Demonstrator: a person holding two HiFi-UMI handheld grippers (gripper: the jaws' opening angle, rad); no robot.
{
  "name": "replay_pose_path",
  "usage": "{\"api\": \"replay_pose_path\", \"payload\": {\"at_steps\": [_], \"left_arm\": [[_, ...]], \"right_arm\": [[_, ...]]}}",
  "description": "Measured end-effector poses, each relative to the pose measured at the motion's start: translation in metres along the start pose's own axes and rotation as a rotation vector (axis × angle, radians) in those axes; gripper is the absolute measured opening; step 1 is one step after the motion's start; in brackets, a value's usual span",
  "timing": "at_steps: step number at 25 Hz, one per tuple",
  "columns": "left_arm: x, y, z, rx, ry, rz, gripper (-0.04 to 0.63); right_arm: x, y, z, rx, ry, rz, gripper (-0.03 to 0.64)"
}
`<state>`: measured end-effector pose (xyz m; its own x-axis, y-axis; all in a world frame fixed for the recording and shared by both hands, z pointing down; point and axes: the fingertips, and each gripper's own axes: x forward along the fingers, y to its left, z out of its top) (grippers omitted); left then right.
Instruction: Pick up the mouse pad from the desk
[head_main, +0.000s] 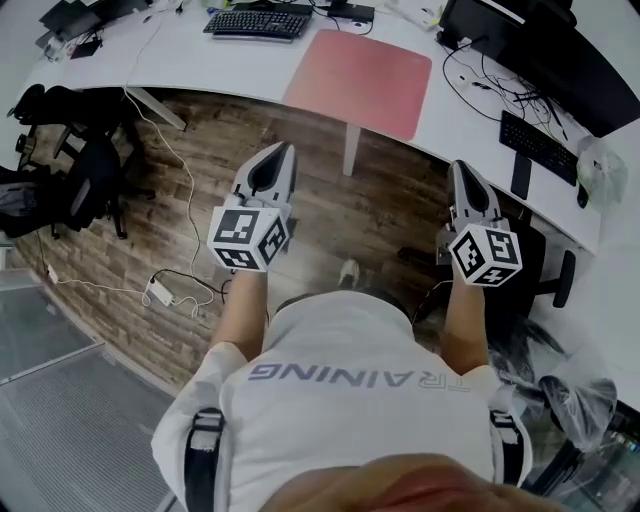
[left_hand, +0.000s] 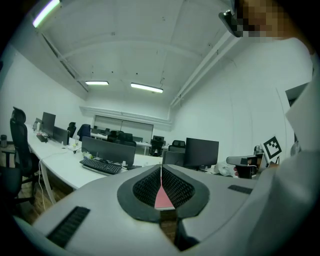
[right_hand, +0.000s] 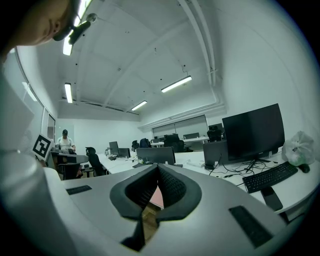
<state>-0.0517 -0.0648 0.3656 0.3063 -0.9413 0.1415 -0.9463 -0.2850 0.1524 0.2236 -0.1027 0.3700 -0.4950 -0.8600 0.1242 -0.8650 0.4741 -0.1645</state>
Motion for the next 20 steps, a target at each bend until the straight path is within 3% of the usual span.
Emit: {"api": "replay_pose_path", "payload": {"at_steps": [6, 13, 20], "left_arm": [[0.047, -0.008, -0.002, 0.020, 0.032, -0.014, 0.034], [0.087, 0.003, -0.009, 0.016, 0.055, -0.054, 0.034], [0.138, 0.045, 0.002, 0.002, 0.043, -0.107, 0.034]], "right_arm": [[0.019, -0.053, -0.006, 0.044, -0.008, -0.040, 0.023], [0.044, -0.065, -0.022, 0.062, 0.023, -0.067, 0.023], [0.096, -0.064, -0.016, 0.047, 0.036, -0.116, 0.023]]}}
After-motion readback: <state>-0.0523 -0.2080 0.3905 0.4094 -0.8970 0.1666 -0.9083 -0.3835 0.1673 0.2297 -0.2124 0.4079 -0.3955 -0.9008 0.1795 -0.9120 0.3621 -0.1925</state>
